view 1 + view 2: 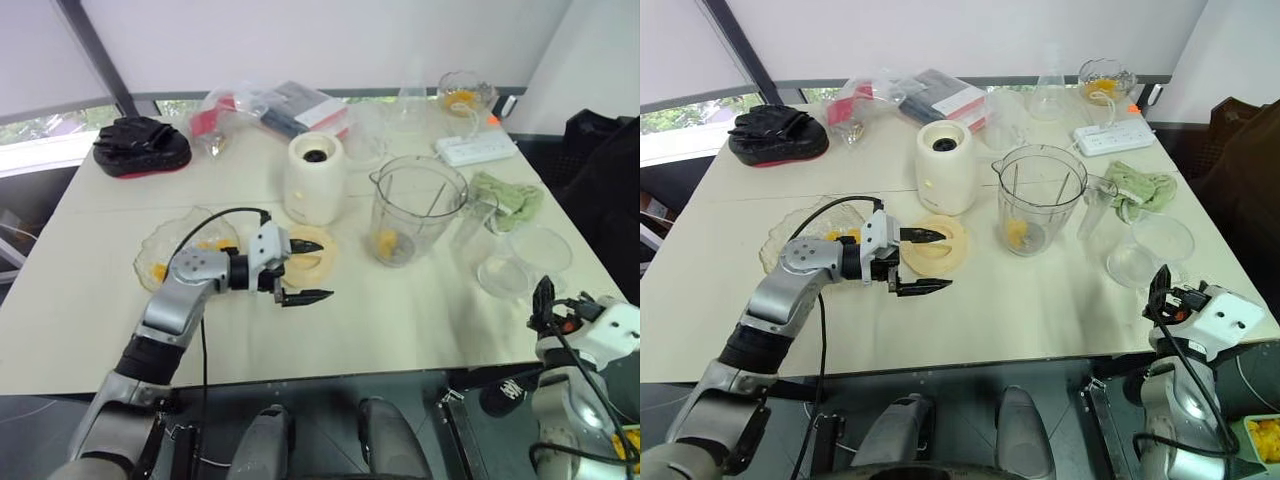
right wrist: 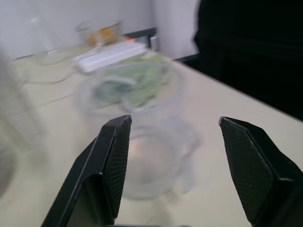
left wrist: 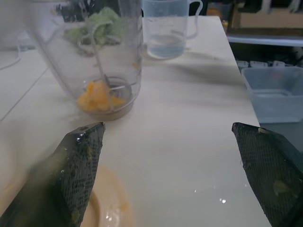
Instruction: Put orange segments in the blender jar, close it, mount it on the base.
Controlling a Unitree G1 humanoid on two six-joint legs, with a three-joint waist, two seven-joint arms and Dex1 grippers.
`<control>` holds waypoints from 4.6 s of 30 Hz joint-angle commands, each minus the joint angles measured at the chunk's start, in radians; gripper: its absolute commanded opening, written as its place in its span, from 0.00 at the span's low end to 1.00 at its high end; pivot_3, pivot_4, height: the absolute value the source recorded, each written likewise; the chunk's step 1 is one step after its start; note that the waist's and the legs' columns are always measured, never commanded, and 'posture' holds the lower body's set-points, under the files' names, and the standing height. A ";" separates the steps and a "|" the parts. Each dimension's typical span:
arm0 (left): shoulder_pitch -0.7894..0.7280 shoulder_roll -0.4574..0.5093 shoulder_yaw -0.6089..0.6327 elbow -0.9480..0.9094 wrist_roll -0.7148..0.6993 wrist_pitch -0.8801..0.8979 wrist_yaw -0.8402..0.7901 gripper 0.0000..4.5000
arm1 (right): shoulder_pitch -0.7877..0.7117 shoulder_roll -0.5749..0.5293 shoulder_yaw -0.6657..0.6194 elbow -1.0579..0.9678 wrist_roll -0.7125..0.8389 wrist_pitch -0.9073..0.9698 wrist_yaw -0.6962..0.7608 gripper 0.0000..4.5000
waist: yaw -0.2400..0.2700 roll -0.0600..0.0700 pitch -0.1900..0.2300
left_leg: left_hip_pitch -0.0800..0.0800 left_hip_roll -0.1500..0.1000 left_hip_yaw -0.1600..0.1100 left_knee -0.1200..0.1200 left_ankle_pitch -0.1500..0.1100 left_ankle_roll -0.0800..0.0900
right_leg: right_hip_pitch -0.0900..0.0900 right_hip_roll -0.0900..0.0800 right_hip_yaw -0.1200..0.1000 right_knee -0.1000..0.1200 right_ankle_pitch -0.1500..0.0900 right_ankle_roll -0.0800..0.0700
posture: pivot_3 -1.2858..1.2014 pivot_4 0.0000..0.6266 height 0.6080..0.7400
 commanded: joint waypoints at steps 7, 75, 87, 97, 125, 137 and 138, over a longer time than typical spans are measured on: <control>-0.230 0.062 -0.012 0.300 0.023 -0.074 -0.196 1.00 | 0.131 -0.225 -0.128 -0.394 0.278 0.195 0.076 0.67 | 0.016 -0.002 0.001 | 0.000 0.000 0.000 0.001 0.000 0.000 | 0.001 0.000 -0.001 -0.002 -0.001 0.002 | 0.52 0.24 1.00; -0.707 -0.205 -0.116 1.268 0.628 -0.464 0.051 0.40 | -0.018 -0.699 0.160 -0.503 0.473 0.259 -0.197 0.69 | 0.045 -0.018 0.006 | -0.015 -0.002 -0.002 0.016 -0.004 0.007 | -0.002 -0.001 -0.005 -0.004 0.006 0.006 | 0.52 0.24 1.00; -0.726 -0.171 -0.023 1.252 0.569 -0.524 0.078 0.40 | -0.039 -0.688 0.158 -0.503 0.480 0.286 -0.178 0.69 | 0.045 -0.018 0.006 | -0.015 -0.002 -0.002 0.016 -0.004 0.007 | -0.002 -0.001 -0.005 -0.003 0.006 0.006 | 0.52 0.24 1.00; -0.700 -0.220 -0.048 1.259 0.599 -0.495 0.067 0.40 | -0.071 -0.664 0.170 -0.503 0.474 0.324 -0.166 0.69 | 0.046 -0.018 0.006 | -0.015 -0.002 -0.002 0.016 -0.004 0.007 | -0.002 -0.001 -0.005 -0.003 0.006 0.007 | 0.52 0.24 1.00; -0.646 -0.249 -0.104 1.276 0.676 -0.371 0.169 0.06 | -0.024 -0.682 0.177 -0.503 0.458 0.286 -0.197 0.69 | 0.044 -0.018 0.004 | -0.010 -0.002 -0.002 0.016 -0.004 0.007 | 0.002 -0.001 -0.004 -0.003 0.006 0.006 | 0.52 0.24 1.00; -0.725 -0.222 0.003 1.225 0.539 -0.420 -0.071 0.06 | 0.024 -0.469 0.176 -0.423 0.253 0.301 -0.235 0.69 | 0.045 -0.019 0.005 | -0.014 -0.002 -0.002 0.017 -0.004 0.007 | -0.001 -0.001 -0.004 -0.003 0.006 0.006 | 0.52 0.24 1.00; -0.733 -0.221 0.015 1.217 0.523 -0.423 -0.089 0.06 | 0.017 -0.442 0.183 -0.397 0.221 0.295 -0.239 0.69 | 0.046 -0.019 0.005 | -0.013 -0.002 -0.002 0.017 -0.004 0.007 | -0.001 -0.001 -0.004 -0.003 0.006 0.006 | 0.52 0.24 1.00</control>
